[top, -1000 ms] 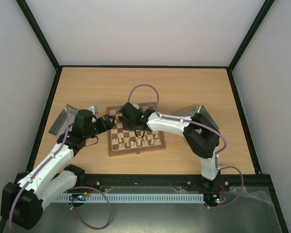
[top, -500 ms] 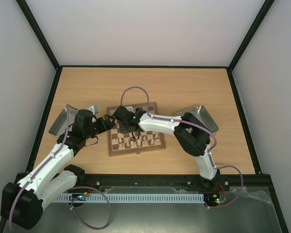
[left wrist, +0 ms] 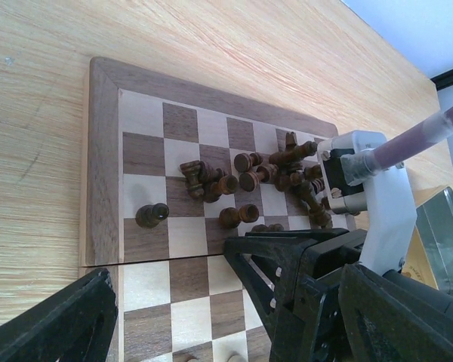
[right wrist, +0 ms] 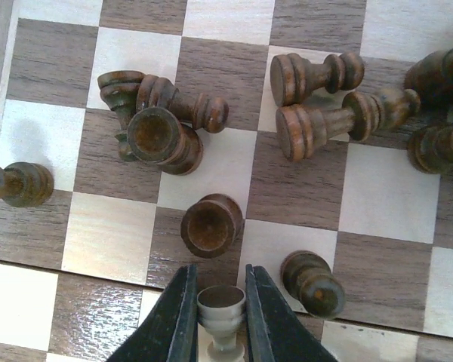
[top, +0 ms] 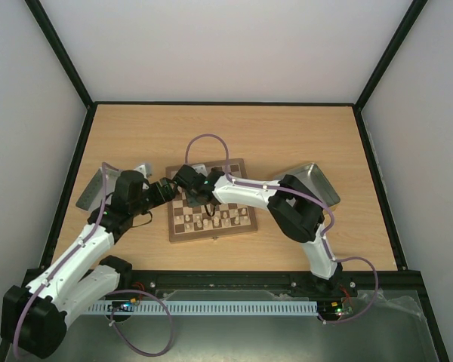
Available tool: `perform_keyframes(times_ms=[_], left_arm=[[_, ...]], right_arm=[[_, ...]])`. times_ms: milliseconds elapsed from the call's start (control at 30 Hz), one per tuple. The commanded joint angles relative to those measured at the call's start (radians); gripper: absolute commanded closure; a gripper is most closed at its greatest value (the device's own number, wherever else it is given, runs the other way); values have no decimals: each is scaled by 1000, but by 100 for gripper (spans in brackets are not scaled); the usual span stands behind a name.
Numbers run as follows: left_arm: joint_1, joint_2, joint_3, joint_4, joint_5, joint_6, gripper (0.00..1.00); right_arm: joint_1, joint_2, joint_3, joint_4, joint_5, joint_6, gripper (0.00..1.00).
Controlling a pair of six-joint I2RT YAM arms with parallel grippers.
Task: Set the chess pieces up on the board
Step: Pick up the chess piece from the chessboard, then place the chess piece on the chessboard.
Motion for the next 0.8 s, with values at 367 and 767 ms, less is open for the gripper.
perform_keyframes(times_ms=[367,767], left_arm=[[6,-151,-93,199,113,-28,22],[0,-233,-154,409,201,-45,44]], right_arm=[[-14,-348,-216,472,-166,447,88],[-41,-410,-271,634,-335,787,86]])
